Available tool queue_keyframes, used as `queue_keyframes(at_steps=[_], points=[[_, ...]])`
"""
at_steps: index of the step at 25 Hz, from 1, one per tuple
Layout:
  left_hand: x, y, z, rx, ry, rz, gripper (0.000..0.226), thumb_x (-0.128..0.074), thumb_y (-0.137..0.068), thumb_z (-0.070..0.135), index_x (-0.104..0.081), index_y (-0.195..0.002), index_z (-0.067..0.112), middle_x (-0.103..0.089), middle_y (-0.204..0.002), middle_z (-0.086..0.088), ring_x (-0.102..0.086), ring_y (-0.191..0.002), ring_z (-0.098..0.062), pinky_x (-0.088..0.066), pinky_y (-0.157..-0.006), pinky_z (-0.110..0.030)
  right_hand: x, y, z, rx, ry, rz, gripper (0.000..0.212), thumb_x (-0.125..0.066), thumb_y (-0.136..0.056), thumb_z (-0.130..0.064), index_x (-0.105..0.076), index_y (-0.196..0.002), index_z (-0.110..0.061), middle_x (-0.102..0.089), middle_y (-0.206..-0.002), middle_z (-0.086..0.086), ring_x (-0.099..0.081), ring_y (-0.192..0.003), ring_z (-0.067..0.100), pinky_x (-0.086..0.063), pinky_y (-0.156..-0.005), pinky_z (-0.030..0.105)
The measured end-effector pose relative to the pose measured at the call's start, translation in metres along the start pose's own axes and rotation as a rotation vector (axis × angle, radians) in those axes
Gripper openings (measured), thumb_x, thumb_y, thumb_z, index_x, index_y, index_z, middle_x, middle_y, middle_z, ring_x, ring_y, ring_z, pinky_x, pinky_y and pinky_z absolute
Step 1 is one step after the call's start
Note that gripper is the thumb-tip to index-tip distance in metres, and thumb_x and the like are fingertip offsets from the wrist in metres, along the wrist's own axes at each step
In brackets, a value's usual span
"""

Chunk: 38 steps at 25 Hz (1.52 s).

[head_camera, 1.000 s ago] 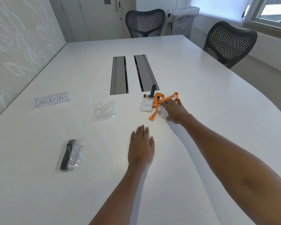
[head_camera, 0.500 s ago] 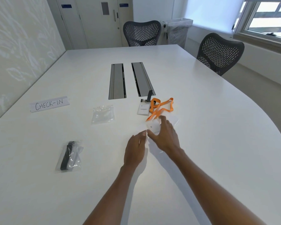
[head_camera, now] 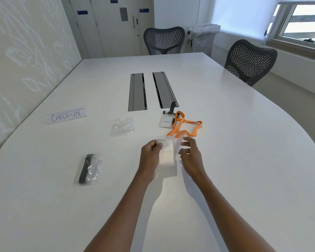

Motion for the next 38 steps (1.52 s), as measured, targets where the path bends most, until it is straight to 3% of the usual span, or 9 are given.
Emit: queue_keyframes(at_steps=[5,10,14,16,22,25,30,35,38], points=[[-0.012,0.0,0.038,0.043,0.12,-0.059,0.019,-0.057,-0.104,0.016,-0.075,-0.102,0.013,-0.076,-0.097,-0.009,-0.068,-0.088,-0.025,-0.057,-0.08,-0.045,-0.008,-0.041,0.003,0.032,0.348,-0.134,0.059,-0.062,-0.099,-0.008,-0.041,-0.152,-0.02,-0.052,-0.133,0.017,-0.057,-0.12,0.032,-0.052,-0.097,0.046],[-0.018,0.004,0.064,0.005,0.191,-0.094,0.024,-0.055,-0.104,0.015,-0.077,-0.1,0.021,-0.077,-0.094,-0.003,-0.066,-0.087,-0.023,-0.051,-0.078,-0.038,-0.036,-0.107,0.044,0.073,0.52,-0.163,0.06,-0.07,-0.085,-0.031,-0.041,-0.138,-0.029,-0.061,-0.113,0.007,-0.063,-0.1,0.032,-0.06,-0.078,0.048],[-0.011,0.005,0.104,-0.083,0.26,-0.125,0.025,-0.055,-0.104,0.015,-0.077,-0.096,0.022,-0.074,-0.092,-0.004,-0.065,-0.087,-0.024,-0.052,-0.079,-0.041,-0.029,-0.088,0.015,0.074,0.505,-0.142,0.035,-0.06,-0.09,-0.012,-0.045,-0.121,-0.007,-0.062,-0.103,0.013,-0.058,-0.089,0.033,-0.049,-0.068,0.041],[-0.007,0.004,0.129,-0.141,0.289,-0.13,0.022,-0.055,-0.104,0.014,-0.075,-0.1,0.019,-0.073,-0.093,-0.006,-0.066,-0.086,-0.024,-0.053,-0.077,-0.04,-0.026,-0.084,0.012,0.064,0.531,-0.15,0.031,-0.056,-0.095,-0.008,-0.044,-0.123,-0.003,-0.058,-0.103,0.016,-0.053,-0.089,0.033,-0.041,-0.07,0.037],[0.006,0.014,0.201,-0.318,0.484,-0.185,0.027,-0.051,-0.106,0.013,-0.064,-0.128,0.007,-0.068,-0.11,-0.013,-0.063,-0.096,-0.024,-0.058,-0.073,-0.035,-0.026,-0.081,0.011,0.063,0.555,-0.16,0.042,-0.055,-0.098,-0.007,-0.044,-0.138,-0.002,-0.06,-0.122,0.025,-0.056,-0.115,0.04,-0.048,-0.084,0.04],[0.013,0.024,0.219,-0.377,0.516,-0.182,0.021,-0.051,-0.106,0.015,-0.064,-0.122,0.013,-0.07,-0.1,0.0,-0.062,-0.093,-0.018,-0.054,-0.077,-0.038,-0.025,-0.079,0.009,0.072,0.546,-0.158,0.042,-0.059,-0.097,-0.005,-0.046,-0.137,-0.003,-0.057,-0.133,0.021,-0.055,-0.125,0.037,-0.051,-0.097,0.044],[0.024,0.034,0.21,-0.334,0.54,-0.114,0.022,-0.051,-0.107,0.015,-0.064,-0.125,0.016,-0.072,-0.095,0.003,-0.064,-0.088,-0.013,-0.055,-0.072,-0.032,-0.021,-0.075,0.009,0.091,0.404,-0.138,0.036,-0.056,-0.095,0.001,-0.054,-0.13,-0.008,-0.057,-0.14,0.01,-0.06,-0.121,0.029,-0.049,-0.09,0.035],[0.034,0.035,0.2,-0.252,0.536,-0.11,0.02,-0.053,-0.106,0.017,-0.066,-0.121,0.016,-0.072,-0.096,0.0,-0.065,-0.089,-0.017,-0.057,-0.071,-0.033,-0.011,-0.045,-0.024,0.282,0.196,0.124,0.013,-0.061,-0.093,-0.014,-0.064,-0.105,-0.019,-0.065,-0.109,-0.001,-0.063,-0.09,0.02,-0.048,-0.076,0.035],[0.03,0.038,0.187,-0.1,0.393,-0.1,0.018,-0.053,-0.105,0.015,-0.069,-0.115,0.014,-0.07,-0.093,-0.006,-0.063,-0.09,-0.024,-0.055,-0.072,-0.034,-0.009,-0.024,-0.081,0.366,-0.183,-0.035,0.037,-0.055,-0.091,-0.015,-0.062,-0.127,-0.026,-0.066,-0.126,-0.006,-0.064,-0.112,0.018,-0.056,-0.091,0.044]])
Point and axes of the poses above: each hand's wrist, its own y-axis away from the middle knuckle, its own x-axis out of the back of the hand, z = x × y, the point moved 2 cm from there along -y, towards the middle knuckle
